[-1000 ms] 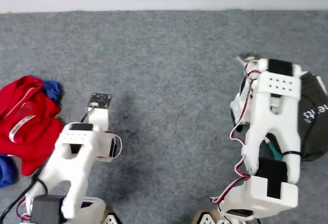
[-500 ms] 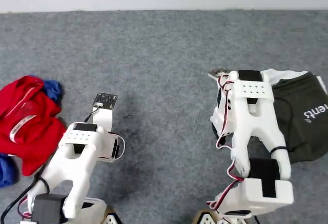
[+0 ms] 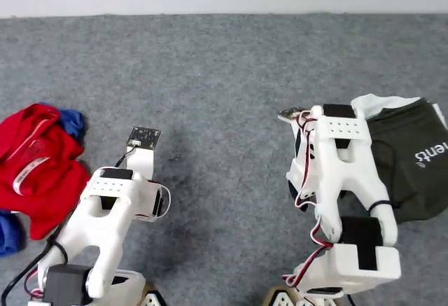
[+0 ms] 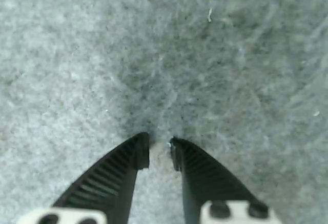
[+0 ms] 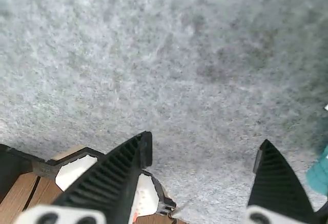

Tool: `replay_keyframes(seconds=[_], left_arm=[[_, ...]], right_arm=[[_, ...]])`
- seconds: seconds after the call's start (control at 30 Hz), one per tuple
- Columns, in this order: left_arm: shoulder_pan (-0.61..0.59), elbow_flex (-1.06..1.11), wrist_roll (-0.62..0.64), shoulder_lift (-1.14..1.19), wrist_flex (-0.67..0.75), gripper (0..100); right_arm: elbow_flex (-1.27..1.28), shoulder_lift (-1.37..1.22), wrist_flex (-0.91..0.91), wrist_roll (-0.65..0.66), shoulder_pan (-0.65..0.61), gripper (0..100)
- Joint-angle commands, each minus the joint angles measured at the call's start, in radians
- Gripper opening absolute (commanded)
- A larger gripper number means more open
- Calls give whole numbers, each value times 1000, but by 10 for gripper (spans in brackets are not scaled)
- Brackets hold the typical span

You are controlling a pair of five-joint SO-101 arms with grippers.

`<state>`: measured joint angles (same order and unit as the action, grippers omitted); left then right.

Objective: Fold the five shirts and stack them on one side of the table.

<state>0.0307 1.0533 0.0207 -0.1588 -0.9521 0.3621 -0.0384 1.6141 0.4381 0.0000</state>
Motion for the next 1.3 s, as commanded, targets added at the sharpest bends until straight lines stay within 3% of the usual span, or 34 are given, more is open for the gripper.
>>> replay_keyframes(seconds=[0.0, 1.27], left_arm=[[48, 4, 0, 57, 18, 119], [46, 5, 0, 57, 17, 119]], right_arm=[[0, 41, -7, 15, -7, 318], [55, 41, -28, 15, -8, 318]])
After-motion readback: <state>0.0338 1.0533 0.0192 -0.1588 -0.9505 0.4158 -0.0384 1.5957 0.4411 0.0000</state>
